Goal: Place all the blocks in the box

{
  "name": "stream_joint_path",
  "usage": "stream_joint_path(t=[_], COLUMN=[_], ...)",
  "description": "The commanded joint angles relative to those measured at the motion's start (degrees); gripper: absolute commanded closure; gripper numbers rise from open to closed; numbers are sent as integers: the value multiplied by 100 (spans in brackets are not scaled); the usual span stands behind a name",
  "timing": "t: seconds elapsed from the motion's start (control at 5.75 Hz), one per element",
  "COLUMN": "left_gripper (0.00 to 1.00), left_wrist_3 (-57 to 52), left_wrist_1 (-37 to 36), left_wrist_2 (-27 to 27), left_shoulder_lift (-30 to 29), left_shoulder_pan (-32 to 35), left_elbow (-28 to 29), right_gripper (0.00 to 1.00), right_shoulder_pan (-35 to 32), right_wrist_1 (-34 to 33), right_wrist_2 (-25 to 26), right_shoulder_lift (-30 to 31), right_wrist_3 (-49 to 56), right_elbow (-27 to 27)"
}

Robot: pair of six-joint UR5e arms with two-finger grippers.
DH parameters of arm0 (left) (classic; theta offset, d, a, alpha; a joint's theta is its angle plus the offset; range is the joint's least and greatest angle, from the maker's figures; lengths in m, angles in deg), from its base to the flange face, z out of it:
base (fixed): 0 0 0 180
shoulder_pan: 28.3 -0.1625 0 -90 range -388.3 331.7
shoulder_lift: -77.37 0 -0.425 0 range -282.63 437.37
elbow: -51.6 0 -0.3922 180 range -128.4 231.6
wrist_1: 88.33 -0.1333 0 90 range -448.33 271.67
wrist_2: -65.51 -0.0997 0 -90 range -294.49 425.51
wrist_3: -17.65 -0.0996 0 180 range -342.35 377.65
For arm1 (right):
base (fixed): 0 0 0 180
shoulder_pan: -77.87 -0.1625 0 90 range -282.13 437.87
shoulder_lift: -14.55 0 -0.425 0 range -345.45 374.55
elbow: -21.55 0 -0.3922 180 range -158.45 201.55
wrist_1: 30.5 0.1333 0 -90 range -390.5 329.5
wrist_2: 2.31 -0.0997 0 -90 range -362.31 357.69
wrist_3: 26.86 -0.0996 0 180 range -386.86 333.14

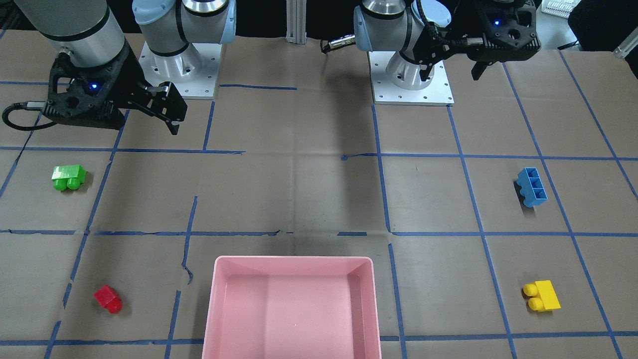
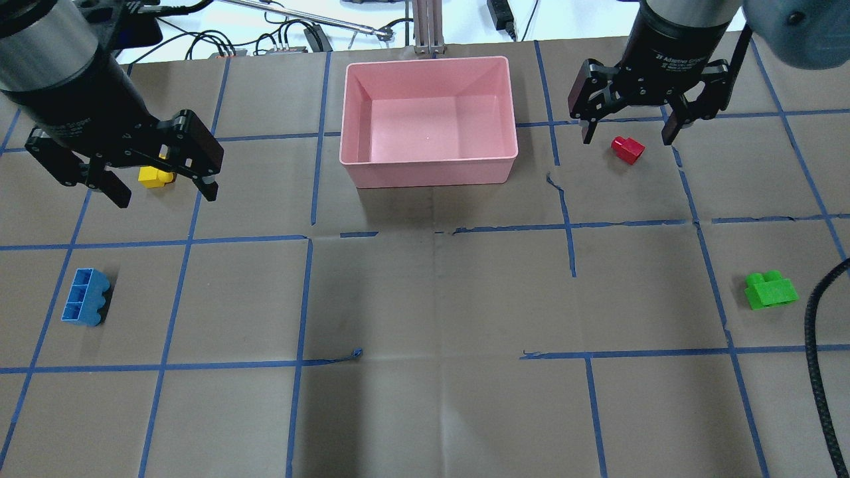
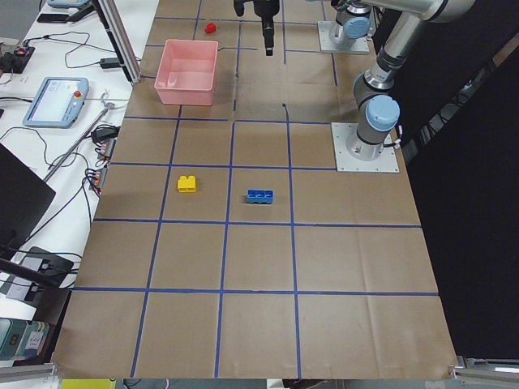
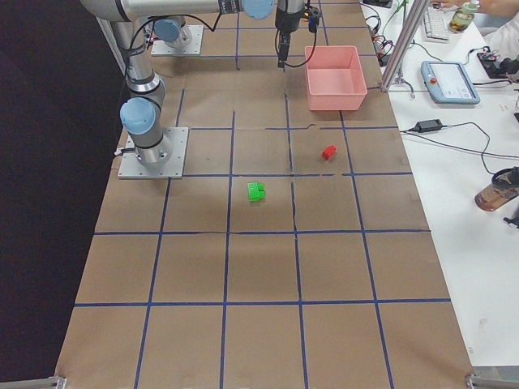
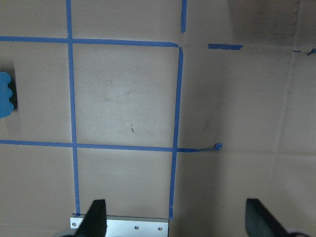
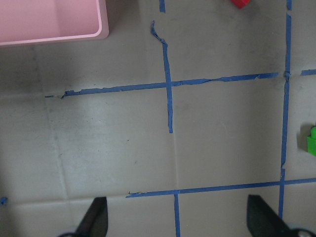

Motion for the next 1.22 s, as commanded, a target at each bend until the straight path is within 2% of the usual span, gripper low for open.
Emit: stream_joint_path(t=[0.0,0.35,0.52,0.7,0.87,1.04], left_gripper=[1,1,1,1,1,1], left_wrist_3=[-9,-131,-271,-264,-359,-795], left_wrist_1=[5,57,110,467,566,480], left_wrist_2=[-19,51,-97,-568,-860,-915], left_shoulder_lift=[23,58,154,294,287,226], left_shoulder_pan=[0,-235,-516,-875,-1497,-2216], left_elbow=[-31,3,21,-188,-373,-662], right_gripper=[0,0,0,0,0,0], right_shoulder_pan=[0,0,0,0,0,0], right_wrist_1=[44,44,36,44,53,53], right_wrist_2=[-7,-16,-25,-25,-7,1], right_shoulder_lift=[-2,-2,-2,6,6,6], right_wrist_3=[19,19,19,19,10,10], right_elbow=[13,4,21,13,-13,-40])
